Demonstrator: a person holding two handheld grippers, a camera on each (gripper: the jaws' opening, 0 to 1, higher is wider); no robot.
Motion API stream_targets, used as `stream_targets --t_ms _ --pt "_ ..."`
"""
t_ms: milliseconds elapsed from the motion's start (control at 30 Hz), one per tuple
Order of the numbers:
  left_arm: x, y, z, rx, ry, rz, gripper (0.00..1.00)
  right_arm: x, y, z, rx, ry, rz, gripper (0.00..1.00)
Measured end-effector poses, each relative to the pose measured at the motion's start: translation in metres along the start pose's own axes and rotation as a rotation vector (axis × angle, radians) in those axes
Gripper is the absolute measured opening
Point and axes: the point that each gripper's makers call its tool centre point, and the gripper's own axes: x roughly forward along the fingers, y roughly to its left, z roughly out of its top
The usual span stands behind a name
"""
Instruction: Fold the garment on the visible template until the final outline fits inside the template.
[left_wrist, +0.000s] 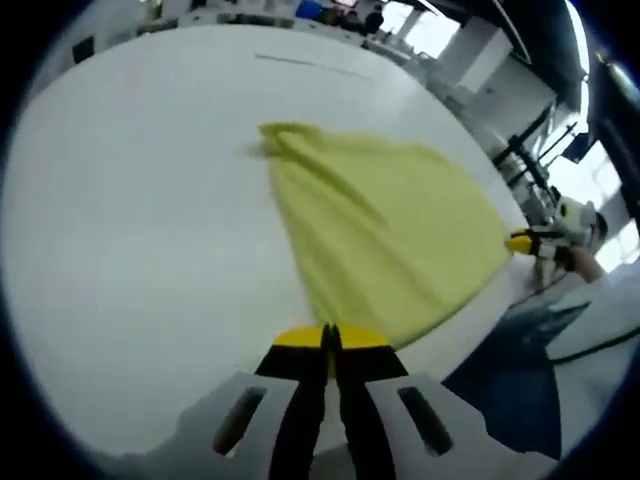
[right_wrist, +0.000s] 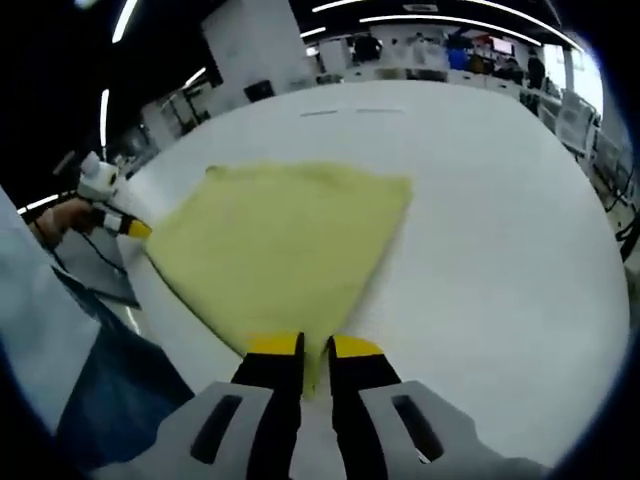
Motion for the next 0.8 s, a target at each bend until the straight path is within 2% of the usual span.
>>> stream_targets --t_ms 200,367,633,800 --pt "-0.010 -0.003 0.012 0.031 -0.021 0.028 0.00 -0.001 0.004 0.007 -0.034 0.008 0.012 0.02" --pt "-0.019 -0.001 0.019 -0.022 -0.052 0.021 0.00 -0.006 0.003 0.013 -0.050 0.001 0.018 0.02" --pt "-0.022 0.006 0.004 -0.039 -0.022 0.055 0.00 -0.013 0.001 0.010 -0.041 -0.008 0.018 0.02" --pt "-0.015 0.010 -0.008 -0.075 0.002 0.053 0.00 -0.009 0.001 0.000 -0.041 0.013 0.014 0.02"
